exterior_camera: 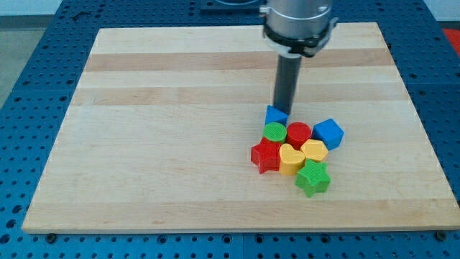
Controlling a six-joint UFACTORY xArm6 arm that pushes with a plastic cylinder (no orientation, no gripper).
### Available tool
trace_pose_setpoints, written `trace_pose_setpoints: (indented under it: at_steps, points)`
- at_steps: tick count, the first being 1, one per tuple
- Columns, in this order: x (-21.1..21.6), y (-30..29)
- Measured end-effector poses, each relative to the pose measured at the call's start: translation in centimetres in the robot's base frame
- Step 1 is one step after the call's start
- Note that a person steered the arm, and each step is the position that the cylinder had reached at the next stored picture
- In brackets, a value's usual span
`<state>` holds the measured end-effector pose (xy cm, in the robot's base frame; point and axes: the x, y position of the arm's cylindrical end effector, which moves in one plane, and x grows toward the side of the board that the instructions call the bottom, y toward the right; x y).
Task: Slide the blue triangle towards the bottom center
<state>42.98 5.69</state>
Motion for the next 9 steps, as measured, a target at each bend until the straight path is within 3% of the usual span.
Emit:
trace_pose_setpoints:
  at_steps: [3, 5, 8, 9]
  points:
    - [0.0, -0.5]
    - [3.6, -4.2]
    - [5.6, -3.7]
    - [8.0, -5.9]
